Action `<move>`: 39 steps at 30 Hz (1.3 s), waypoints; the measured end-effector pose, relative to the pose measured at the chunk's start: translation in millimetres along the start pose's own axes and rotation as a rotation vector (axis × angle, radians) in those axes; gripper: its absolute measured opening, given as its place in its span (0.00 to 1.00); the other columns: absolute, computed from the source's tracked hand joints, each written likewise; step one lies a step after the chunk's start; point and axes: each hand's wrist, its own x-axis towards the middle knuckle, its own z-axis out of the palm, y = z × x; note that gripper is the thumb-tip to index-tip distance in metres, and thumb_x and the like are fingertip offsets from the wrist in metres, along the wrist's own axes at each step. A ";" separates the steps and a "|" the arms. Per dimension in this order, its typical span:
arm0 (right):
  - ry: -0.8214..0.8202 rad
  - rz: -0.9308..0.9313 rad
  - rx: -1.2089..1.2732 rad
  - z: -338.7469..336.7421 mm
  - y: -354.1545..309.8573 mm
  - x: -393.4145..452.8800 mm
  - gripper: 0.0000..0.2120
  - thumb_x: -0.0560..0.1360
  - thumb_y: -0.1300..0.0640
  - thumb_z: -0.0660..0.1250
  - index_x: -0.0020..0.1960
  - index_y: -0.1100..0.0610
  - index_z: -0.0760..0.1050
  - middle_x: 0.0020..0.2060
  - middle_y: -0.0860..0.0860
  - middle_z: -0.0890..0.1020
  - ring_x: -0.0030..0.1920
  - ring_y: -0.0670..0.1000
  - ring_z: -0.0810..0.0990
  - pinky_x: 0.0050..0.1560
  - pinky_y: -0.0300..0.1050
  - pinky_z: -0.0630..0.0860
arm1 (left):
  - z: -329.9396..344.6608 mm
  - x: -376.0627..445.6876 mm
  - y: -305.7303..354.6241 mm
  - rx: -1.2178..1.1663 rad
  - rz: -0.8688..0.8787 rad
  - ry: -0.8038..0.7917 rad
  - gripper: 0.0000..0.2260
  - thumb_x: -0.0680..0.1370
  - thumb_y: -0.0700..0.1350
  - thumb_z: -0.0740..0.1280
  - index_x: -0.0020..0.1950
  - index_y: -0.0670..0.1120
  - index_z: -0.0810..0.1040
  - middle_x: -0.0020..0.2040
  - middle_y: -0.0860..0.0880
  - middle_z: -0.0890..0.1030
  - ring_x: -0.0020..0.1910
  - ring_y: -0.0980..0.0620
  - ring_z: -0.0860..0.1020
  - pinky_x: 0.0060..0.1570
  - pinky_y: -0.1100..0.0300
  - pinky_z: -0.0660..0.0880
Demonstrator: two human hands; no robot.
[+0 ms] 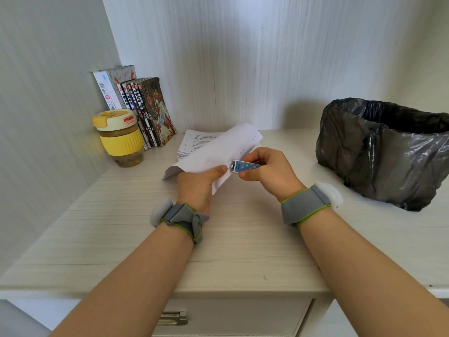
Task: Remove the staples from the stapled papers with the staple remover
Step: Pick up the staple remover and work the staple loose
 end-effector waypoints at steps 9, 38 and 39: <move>-0.021 -0.013 0.012 0.6 2.0 -0.3 0.15 0.64 0.72 0.71 0.32 0.54 0.72 0.31 0.48 0.76 0.31 0.44 0.73 0.30 0.27 0.71 | -1.6 1.4 -2.0 0.039 0.007 0.012 0.18 0.67 0.28 0.71 0.52 0.44 0.76 0.56 0.44 0.78 0.54 0.48 0.77 0.57 0.55 0.73; -0.129 0.073 0.232 6.2 2.0 -2.9 0.09 0.73 0.69 0.65 0.40 0.57 0.73 0.38 0.52 0.76 0.38 0.49 0.76 0.48 0.47 0.78 | -2.4 0.8 -0.2 -0.042 -0.027 -0.042 0.12 0.69 0.27 0.67 0.48 0.41 0.78 0.51 0.44 0.80 0.52 0.45 0.79 0.59 0.51 0.75; -0.134 0.085 0.247 6.4 1.4 -3.0 0.08 0.74 0.69 0.64 0.41 0.58 0.73 0.38 0.52 0.76 0.38 0.49 0.76 0.46 0.45 0.79 | -2.0 0.7 -0.2 -0.050 -0.027 -0.036 0.13 0.69 0.27 0.67 0.46 0.43 0.78 0.52 0.42 0.80 0.54 0.44 0.78 0.61 0.48 0.73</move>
